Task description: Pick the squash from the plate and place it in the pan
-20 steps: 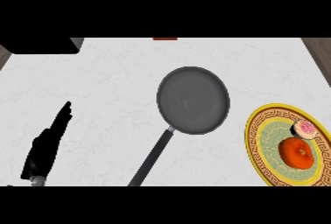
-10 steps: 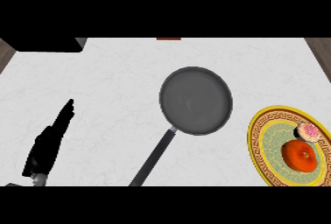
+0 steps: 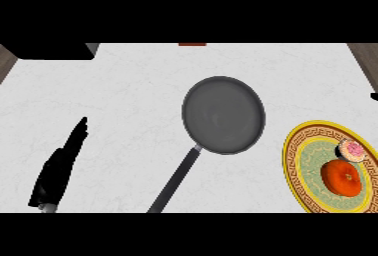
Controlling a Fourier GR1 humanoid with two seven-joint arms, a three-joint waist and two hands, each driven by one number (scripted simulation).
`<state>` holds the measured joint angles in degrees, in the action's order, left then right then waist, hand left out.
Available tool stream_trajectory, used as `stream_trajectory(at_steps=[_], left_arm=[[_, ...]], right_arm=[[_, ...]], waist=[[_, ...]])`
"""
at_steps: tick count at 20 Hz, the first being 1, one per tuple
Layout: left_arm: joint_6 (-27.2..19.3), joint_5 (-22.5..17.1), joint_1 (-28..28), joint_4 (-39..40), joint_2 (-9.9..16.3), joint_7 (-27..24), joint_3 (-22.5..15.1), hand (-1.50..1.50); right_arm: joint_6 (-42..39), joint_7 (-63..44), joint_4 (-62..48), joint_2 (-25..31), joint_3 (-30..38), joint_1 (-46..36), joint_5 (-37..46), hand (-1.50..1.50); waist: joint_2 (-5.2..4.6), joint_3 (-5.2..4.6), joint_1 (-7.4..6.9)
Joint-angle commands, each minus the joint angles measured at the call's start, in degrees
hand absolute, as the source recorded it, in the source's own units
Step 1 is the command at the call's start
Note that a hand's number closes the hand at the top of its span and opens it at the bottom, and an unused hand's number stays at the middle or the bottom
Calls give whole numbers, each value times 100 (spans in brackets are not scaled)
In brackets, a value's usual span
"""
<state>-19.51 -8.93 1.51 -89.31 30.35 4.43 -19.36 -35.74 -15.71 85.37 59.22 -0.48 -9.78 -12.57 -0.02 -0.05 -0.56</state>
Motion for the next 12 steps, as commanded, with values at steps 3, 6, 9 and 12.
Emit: stream_trajectory(at_steps=[3, 6, 9, 12], left_arm=[[45, 146, 391, -250, -61, -69, 103, 0], [397, -24, 102, 144, -30, -146, 402, 0], [167, 267, 56, -224, -173, 271, 175, 0], [248, 286, -27, -193, -185, 365, 293, 0]], right_arm=[[-659, -899, 271, -11, -230, -287, -39, -150], [-645, -1102, 142, -388, -619, -770, 513, -150], [-954, -1580, 397, -352, -836, -767, 534, -150], [-1076, -2195, 672, -573, -1039, -747, 490, -150]], waist=[[11, 2, 12], [-9, 2, -20], [6, 2, 10], [11, 1, 39]])
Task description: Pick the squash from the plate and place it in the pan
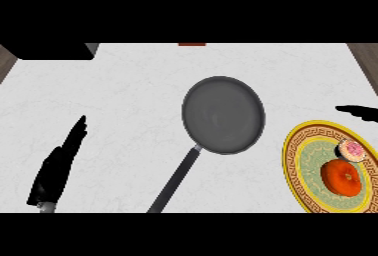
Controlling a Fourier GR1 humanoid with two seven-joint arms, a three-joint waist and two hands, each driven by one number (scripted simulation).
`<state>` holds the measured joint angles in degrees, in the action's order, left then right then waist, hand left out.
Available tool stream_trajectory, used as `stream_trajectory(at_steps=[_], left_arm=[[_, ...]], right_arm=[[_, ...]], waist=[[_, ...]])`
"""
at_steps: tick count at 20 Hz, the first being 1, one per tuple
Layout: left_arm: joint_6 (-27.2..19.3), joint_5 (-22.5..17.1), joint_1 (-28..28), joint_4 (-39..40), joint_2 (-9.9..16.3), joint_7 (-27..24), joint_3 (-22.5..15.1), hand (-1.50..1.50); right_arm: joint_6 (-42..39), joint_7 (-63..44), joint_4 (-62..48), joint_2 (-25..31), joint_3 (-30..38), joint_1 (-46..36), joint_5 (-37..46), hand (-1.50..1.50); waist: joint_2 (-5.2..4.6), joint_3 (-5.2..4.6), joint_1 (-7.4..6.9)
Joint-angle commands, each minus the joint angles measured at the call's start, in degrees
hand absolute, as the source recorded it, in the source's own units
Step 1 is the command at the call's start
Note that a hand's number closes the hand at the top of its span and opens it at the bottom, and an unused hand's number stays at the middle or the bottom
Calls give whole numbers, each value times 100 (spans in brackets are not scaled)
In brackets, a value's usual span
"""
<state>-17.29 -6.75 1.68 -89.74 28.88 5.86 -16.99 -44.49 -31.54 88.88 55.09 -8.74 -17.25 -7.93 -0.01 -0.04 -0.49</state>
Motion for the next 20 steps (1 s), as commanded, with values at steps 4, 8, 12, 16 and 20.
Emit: stream_trajectory(at_steps=[4, 8, 12, 16, 20], left_arm=[[140, 193, 23, -300, -3, 284, 282, 0], [327, 283, -43, 77, -333, 90, 356, 0], [498, 242, -28, -132, -173, 241, 529, 0], [317, 622, 305, -74, -537, -15, 344, 0], [551, 550, 147, 72, -617, -67, 621, 0]], right_arm=[[-500, -174, -293, -386, -117, -173, 631, -150], [-471, -652, 234, -767, -92, 187, 551, -150], [-912, -1002, -137, -614, -82, -318, 520, -150], [-569, -1269, 478, -980, -291, 290, 943, -150], [-604, -1007, -9, -1336, -348, 54, 1577, -150]], waist=[[-1, 6, -8], [4, 3, 39], [0, 3, -3], [7, 4, 43], [-4, 4, 10]])
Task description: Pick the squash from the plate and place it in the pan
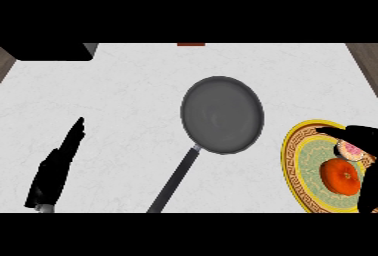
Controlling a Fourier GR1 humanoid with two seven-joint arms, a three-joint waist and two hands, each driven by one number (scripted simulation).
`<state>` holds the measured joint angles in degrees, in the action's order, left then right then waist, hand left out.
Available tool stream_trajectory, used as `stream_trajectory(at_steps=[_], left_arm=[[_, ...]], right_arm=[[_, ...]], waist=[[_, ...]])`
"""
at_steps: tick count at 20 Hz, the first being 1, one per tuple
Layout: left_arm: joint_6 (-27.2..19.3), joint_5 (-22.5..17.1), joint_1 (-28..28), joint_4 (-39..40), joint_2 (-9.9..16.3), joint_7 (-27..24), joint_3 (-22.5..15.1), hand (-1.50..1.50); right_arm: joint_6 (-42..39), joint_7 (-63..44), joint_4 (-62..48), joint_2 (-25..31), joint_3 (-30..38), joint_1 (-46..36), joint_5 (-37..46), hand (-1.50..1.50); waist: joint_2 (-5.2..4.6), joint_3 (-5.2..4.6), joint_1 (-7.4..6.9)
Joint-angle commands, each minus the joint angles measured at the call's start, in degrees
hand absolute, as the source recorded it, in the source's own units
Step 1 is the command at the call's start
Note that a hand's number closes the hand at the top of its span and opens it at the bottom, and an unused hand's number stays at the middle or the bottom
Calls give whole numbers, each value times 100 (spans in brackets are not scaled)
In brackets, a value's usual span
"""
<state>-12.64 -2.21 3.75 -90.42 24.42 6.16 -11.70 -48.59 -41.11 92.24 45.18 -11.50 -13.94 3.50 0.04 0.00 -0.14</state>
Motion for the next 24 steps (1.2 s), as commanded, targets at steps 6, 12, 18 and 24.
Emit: stream_trajectory(at_steps=[6, 12, 18, 24], left_arm=[[252, 284, -92, 7, -245, 162, 210, 0], [389, 458, -151, -90, -470, 305, 415, 0], [733, 479, -111, 58, -404, 129, 804, 0], [686, 719, 95, -68, -683, 76, 627, 0]], right_arm=[[-283, 464, -509, -394, -26, 25, 997, -150], [-230, 450, -278, -808, 98, 409, 1479, -150], [-180, 856, -307, -990, 165, 674, 2036, -150], [169, 2092, -1481, -821, 225, 386, 2677, -150]], waist=[[-9, 2, -8], [-2, 0, 9], [-1, 0, 11], [-12, 4, -27]])
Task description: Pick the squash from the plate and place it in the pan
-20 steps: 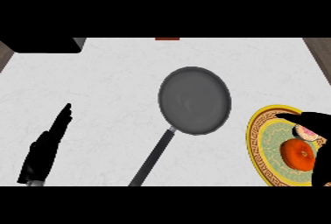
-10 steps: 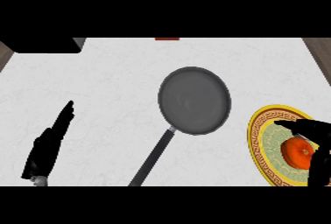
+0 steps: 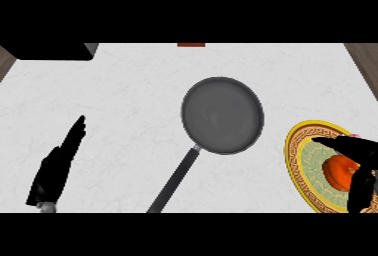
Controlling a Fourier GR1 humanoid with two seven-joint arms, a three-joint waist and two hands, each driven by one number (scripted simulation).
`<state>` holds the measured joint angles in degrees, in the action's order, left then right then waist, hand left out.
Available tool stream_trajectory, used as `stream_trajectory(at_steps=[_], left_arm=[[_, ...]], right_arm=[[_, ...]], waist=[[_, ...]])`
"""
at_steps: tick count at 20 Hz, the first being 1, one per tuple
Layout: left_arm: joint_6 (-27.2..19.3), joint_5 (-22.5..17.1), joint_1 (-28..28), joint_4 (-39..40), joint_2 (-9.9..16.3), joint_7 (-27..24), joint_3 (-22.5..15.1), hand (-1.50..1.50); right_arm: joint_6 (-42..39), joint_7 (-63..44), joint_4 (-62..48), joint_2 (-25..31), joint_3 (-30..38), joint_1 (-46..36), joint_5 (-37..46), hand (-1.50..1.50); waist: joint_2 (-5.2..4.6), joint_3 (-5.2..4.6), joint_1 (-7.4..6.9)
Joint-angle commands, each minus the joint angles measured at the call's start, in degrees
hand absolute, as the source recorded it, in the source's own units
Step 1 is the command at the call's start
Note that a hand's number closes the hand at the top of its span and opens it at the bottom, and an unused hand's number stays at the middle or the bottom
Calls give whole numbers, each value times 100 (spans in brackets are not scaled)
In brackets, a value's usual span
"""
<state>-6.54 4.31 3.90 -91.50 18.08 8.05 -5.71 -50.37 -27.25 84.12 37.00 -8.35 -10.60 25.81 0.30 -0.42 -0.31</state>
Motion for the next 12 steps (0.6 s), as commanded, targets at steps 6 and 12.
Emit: stream_trajectory(at_steps=[6, 12], left_arm=[[318, -42, 170, -11, 8, -157, 225, 0], [154, 140, 444, -302, -121, -79, 219, 0]], right_arm=[[383, 375, -297, -581, 146, 296, 207, 150], [57, 93, 136, -727, 419, 604, -83, 150]], waist=[[-31, 43, 8], [-18, 41, 20]])
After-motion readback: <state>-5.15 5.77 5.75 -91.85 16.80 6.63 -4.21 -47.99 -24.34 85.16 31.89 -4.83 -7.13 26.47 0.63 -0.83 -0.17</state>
